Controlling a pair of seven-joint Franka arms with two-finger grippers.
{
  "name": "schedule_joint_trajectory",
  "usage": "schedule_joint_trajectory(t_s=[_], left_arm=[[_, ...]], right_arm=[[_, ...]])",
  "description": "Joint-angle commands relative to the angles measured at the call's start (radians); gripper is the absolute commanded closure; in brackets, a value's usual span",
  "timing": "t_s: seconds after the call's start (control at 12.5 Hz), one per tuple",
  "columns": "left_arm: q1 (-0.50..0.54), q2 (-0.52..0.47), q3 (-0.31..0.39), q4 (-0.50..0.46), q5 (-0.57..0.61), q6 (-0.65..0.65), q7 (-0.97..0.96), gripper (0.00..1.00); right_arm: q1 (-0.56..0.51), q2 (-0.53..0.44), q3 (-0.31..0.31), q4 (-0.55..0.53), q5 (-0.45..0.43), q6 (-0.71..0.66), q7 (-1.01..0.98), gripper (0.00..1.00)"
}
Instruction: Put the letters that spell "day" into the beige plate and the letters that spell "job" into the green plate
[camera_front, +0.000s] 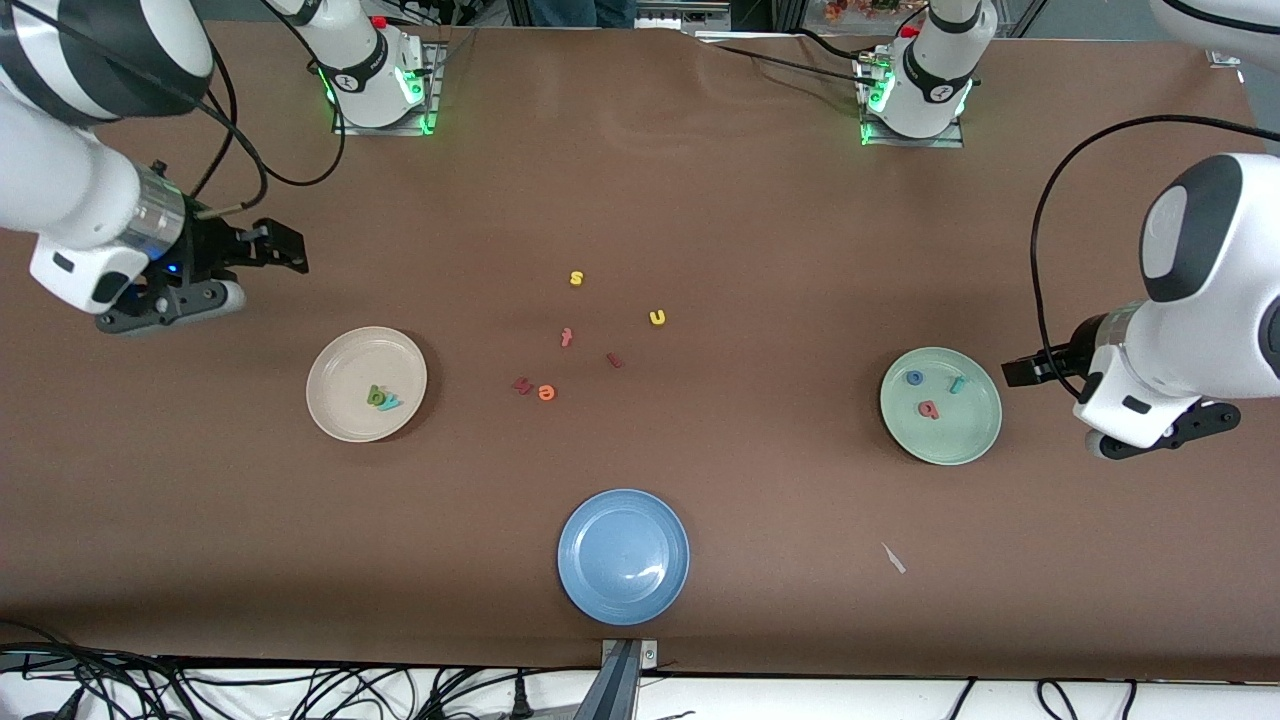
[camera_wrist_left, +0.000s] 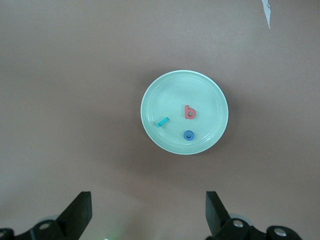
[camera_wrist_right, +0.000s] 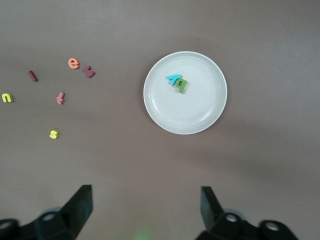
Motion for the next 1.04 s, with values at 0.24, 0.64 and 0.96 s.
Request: schedule_joint_trajectory(t_s=[0.24,0.64,0.96], left_arm=[[-0.05,-0.215,0.075,-0.332,-0.06,0.206,0.017,0.0],[-0.111,-0.215,0.181,-0.335,-0.187,0.193,0.015,0.0],[-0.107,-0.201,0.178,-0.315,-0.195,0.162,0.012,0.0]], right_arm=[[-0.032,-0.065,0.02,-0.031,-0.016,0.036,0.02,0.0],[-0.029,-0.065,0.026,-0.024,-0.055,0.029,0.035,0.0],[-0.029,-0.067,0.024,-0.004,-0.057,0.013,0.031,0.0]])
